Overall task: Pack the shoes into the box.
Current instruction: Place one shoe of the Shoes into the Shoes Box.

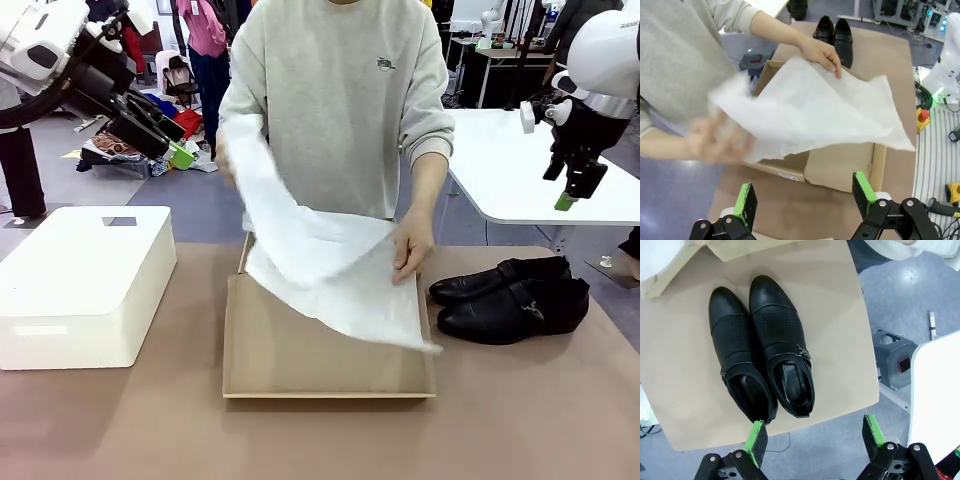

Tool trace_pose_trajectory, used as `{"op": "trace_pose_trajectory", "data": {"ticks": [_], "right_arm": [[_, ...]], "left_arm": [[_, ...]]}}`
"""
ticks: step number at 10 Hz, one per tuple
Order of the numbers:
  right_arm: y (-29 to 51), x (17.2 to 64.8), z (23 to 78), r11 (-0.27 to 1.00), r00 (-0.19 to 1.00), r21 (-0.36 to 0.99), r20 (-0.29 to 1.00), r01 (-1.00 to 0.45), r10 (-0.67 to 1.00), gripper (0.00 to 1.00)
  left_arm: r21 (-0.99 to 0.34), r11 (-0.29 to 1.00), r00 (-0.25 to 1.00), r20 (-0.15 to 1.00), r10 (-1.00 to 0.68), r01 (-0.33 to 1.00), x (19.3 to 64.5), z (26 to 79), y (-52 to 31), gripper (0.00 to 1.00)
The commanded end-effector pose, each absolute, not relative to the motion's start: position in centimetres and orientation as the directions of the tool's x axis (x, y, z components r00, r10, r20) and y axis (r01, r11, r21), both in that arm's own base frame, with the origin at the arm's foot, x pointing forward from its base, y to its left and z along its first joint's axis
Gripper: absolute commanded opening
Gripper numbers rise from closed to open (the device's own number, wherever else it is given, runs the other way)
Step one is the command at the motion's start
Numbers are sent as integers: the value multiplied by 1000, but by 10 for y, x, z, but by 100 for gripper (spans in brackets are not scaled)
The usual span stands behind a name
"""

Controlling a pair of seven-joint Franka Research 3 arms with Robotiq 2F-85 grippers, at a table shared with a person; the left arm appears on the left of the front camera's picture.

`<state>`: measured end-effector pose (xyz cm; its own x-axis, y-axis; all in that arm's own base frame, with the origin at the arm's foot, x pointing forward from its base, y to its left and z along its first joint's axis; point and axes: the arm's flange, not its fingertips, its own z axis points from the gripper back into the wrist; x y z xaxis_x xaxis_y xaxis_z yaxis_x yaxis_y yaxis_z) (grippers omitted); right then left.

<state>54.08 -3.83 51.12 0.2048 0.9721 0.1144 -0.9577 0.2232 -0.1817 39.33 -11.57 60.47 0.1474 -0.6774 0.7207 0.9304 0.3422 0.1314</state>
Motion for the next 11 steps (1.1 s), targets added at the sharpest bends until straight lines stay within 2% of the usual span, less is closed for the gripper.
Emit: {"op": "trace_pose_trajectory", "data": {"ticks": [1,3,8,11], "right_arm": [[-38,541,511,222,204,-182,114,-958,972,100],[-38,553,485,189,171,-147,130,-971,977,100],[-48,558,443,166,145,-180,122,-970,982,100],[-56,565,421,148,131,-125,137,-981,982,100]], "left_arm": [[126,336,141,733,-666,934,394,606,-115,100],[126,336,141,733,-666,934,394,606,-115,100],[126,336,141,733,-666,934,394,606,-115,100],[126,336,141,733,-666,934,394,606,-115,100]]}}
